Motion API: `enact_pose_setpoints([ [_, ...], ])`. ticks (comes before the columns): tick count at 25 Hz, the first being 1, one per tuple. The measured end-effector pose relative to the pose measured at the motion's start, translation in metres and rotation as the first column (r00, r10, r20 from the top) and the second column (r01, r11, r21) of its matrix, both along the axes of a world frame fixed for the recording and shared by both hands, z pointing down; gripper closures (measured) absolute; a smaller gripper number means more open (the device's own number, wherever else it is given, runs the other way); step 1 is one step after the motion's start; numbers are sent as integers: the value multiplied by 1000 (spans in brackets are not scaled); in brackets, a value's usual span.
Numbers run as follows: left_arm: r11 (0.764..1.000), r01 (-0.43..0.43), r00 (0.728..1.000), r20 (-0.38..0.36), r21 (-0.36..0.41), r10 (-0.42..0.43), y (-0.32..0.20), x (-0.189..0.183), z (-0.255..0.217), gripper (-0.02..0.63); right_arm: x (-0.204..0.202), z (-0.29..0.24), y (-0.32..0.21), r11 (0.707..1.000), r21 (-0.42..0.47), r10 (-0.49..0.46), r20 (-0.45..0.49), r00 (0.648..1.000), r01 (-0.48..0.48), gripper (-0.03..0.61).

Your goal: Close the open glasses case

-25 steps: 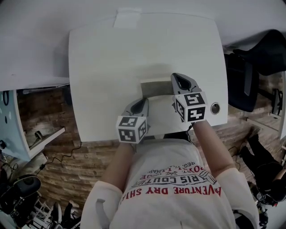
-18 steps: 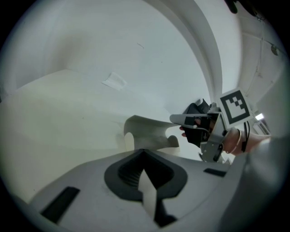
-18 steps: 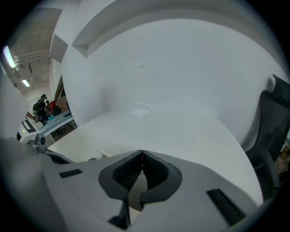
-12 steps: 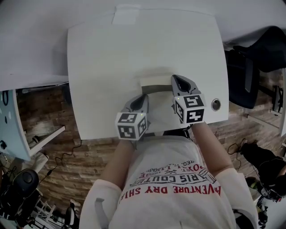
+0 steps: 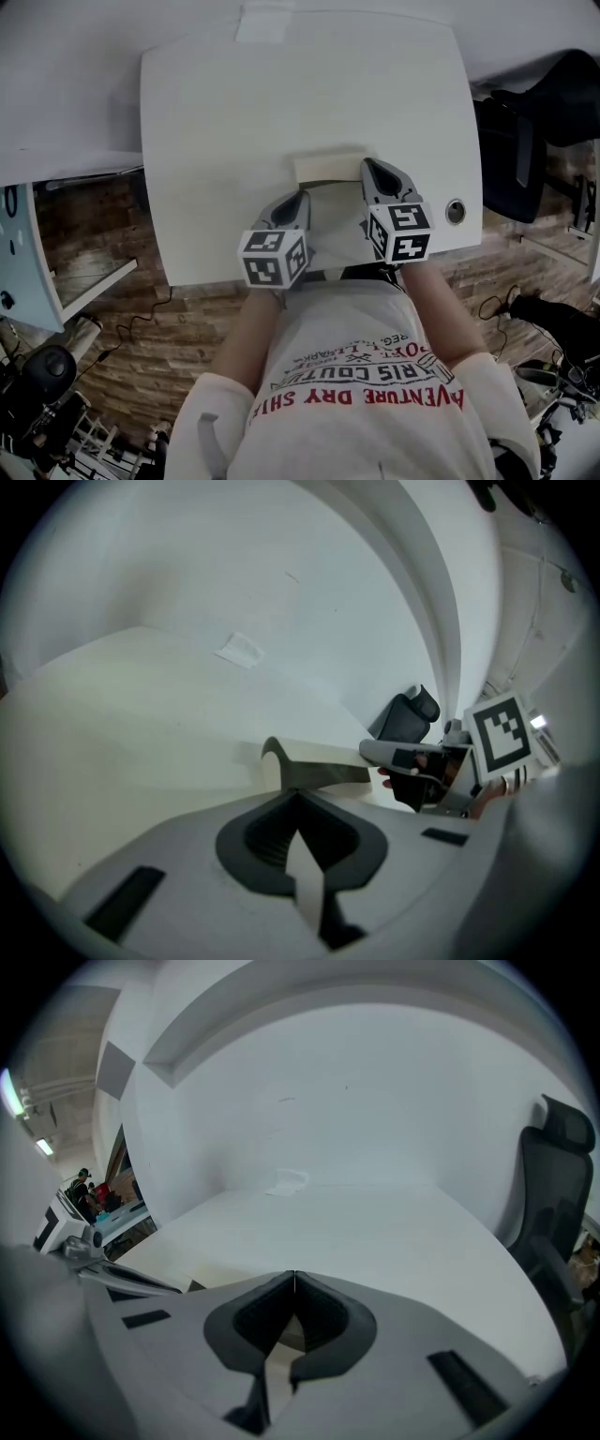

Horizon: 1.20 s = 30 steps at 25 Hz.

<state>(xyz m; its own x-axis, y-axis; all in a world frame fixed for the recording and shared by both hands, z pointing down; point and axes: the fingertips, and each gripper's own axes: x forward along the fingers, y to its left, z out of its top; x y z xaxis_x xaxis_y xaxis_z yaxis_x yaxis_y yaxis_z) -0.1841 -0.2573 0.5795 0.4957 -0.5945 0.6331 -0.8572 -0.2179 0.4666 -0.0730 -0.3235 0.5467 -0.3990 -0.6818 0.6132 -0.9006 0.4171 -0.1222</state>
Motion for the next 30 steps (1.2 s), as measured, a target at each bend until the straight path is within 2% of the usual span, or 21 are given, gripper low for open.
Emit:
enact_pose_setpoints([
  [7, 1000, 1, 1000, 12, 3, -1, 4, -5, 2, 615, 1, 3, 8, 998, 3, 58, 47, 997, -58, 566],
  [15, 999, -41, 998, 53, 33, 39, 9, 0, 1, 615, 3, 8, 18, 996, -28, 90, 48, 995, -88, 566],
  [22, 998, -44, 998, 46, 40, 42, 13, 2, -2, 615, 2, 18, 27, 996, -55, 69, 25, 997, -68, 566],
  [30, 995, -33, 999, 37, 89, 30, 12, -3, -28, 615, -11, -11, 31, 1000, 10, 17, 42, 999, -17, 566],
])
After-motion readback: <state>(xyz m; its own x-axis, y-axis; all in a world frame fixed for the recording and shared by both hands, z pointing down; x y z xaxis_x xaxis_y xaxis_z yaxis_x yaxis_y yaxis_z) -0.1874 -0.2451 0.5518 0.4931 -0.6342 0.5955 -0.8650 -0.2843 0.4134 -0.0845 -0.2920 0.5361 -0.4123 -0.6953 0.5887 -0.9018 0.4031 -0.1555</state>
